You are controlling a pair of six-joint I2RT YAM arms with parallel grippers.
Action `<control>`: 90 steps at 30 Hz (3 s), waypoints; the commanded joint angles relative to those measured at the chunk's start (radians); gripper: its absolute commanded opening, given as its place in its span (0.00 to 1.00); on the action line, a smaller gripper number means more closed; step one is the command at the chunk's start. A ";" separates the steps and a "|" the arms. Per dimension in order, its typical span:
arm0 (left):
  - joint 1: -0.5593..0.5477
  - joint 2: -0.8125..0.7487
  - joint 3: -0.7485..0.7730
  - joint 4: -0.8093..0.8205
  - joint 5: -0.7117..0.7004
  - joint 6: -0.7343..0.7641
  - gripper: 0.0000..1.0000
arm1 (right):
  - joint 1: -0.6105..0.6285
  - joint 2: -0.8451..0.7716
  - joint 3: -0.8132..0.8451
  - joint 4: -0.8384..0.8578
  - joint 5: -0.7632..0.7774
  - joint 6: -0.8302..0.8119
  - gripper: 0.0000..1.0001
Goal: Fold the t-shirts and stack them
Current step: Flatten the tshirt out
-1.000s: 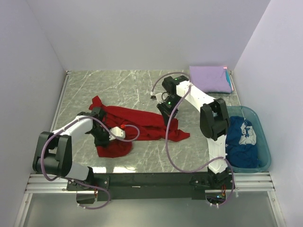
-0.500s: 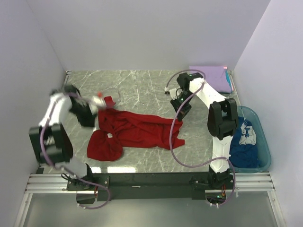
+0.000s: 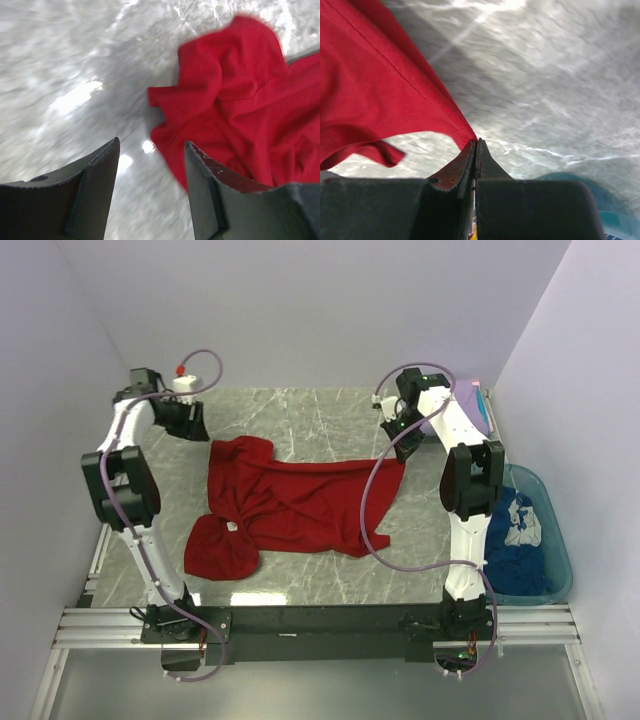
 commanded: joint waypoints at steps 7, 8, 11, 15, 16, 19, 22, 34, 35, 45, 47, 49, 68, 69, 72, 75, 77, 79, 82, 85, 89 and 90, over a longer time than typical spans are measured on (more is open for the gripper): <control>-0.128 0.105 0.058 0.168 -0.139 -0.248 0.60 | -0.020 -0.015 -0.178 0.016 0.064 -0.044 0.00; -0.137 0.128 0.069 0.174 -0.140 -0.262 0.61 | -0.019 -0.018 -0.191 0.023 0.065 -0.045 0.00; -0.143 0.179 0.109 0.218 -0.145 -0.338 0.63 | -0.022 -0.030 -0.213 0.030 0.064 -0.054 0.00; -0.162 0.253 0.195 0.171 -0.165 -0.366 0.58 | -0.020 -0.029 -0.210 0.024 0.067 -0.062 0.00; -0.163 0.257 0.189 0.160 -0.165 -0.368 0.53 | -0.022 -0.030 -0.210 0.027 0.068 -0.067 0.00; -0.165 0.257 0.148 0.134 -0.159 -0.340 0.40 | -0.023 -0.033 -0.222 0.029 0.068 -0.074 0.00; -0.165 0.227 0.066 0.097 -0.140 -0.286 0.19 | -0.023 -0.039 -0.245 0.033 0.065 -0.082 0.00; -0.160 0.032 -0.226 0.177 -0.321 -0.162 0.41 | -0.023 -0.041 -0.293 0.006 0.079 -0.139 0.00; -0.160 0.029 -0.212 0.182 -0.329 -0.167 0.45 | -0.023 -0.036 -0.288 0.000 0.076 -0.139 0.00; -0.157 0.165 0.138 0.082 -0.291 -0.300 0.50 | -0.023 0.005 -0.210 -0.034 0.051 -0.137 0.00; -0.160 0.177 0.138 0.076 -0.286 -0.312 0.50 | -0.023 0.007 -0.209 -0.031 0.051 -0.136 0.00; -0.174 0.182 0.115 0.093 -0.298 -0.317 0.51 | -0.023 0.005 -0.210 -0.030 0.044 -0.131 0.00; -0.291 0.246 0.061 0.077 -0.443 -0.361 0.10 | -0.022 0.030 -0.161 -0.034 0.042 -0.123 0.00; -0.289 0.251 0.089 0.082 -0.447 -0.360 0.01 | -0.023 0.034 -0.152 -0.034 0.042 -0.119 0.00; -0.291 0.222 0.120 0.180 -0.441 -0.331 0.01 | -0.023 0.040 -0.129 -0.043 0.039 -0.119 0.00; -0.321 0.167 0.080 0.261 -0.451 -0.260 0.00 | -0.023 0.039 -0.129 -0.042 0.041 -0.120 0.00; -0.355 0.118 -0.002 0.312 -0.473 -0.195 0.00 | -0.023 0.034 -0.141 -0.037 0.038 -0.117 0.00; -0.385 0.073 -0.063 0.408 -0.529 -0.156 0.00 | -0.023 0.034 -0.146 -0.034 0.031 -0.116 0.00; -0.409 0.043 -0.147 0.536 -0.567 -0.075 0.00 | -0.023 0.033 -0.156 -0.029 0.024 -0.108 0.00; -0.412 0.046 -0.150 0.600 -0.547 -0.021 0.06 | -0.023 0.037 -0.161 -0.029 0.019 -0.105 0.00; -0.433 -0.037 -0.300 0.841 -0.553 0.127 0.19 | -0.023 0.044 -0.156 -0.028 0.021 -0.105 0.00; -0.435 -0.049 -0.317 0.867 -0.548 0.151 0.23 | -0.023 0.044 -0.156 -0.029 0.019 -0.105 0.00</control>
